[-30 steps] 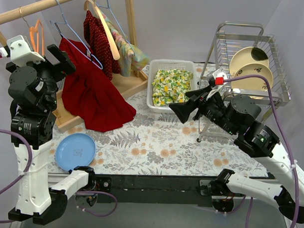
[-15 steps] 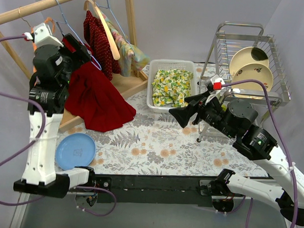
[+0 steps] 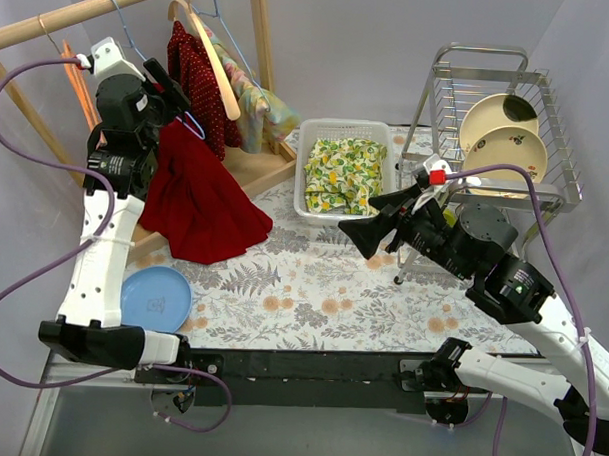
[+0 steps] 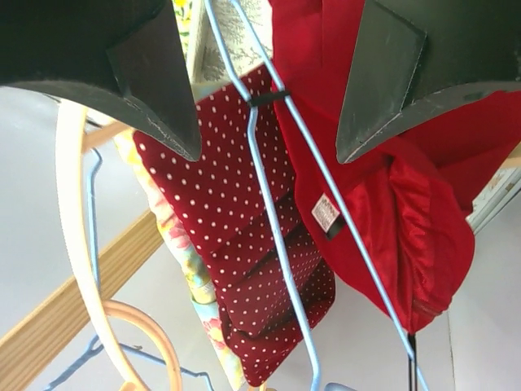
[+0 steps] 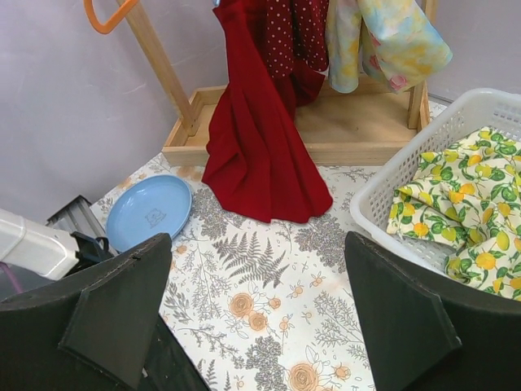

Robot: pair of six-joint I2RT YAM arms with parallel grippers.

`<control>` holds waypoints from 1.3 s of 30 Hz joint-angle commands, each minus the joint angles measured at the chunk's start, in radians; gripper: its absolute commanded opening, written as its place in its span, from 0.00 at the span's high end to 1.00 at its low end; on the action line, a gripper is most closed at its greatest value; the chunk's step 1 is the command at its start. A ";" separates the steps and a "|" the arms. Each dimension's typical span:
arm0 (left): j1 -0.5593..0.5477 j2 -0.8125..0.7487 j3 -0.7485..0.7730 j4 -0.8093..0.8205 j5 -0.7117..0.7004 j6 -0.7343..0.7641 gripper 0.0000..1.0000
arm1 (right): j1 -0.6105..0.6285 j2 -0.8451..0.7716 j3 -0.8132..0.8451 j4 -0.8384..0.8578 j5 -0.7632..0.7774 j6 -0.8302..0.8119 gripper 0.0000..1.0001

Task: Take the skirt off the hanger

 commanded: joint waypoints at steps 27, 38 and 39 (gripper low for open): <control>0.003 0.082 0.067 0.109 0.019 0.109 1.00 | 0.002 0.018 0.020 0.038 0.013 -0.009 0.06; 0.003 0.042 0.145 0.106 0.019 0.165 1.00 | 0.002 0.011 0.021 0.041 0.002 -0.005 0.06; 0.003 0.039 0.144 0.112 0.028 0.174 1.00 | 0.003 0.010 0.019 0.041 0.002 -0.003 0.06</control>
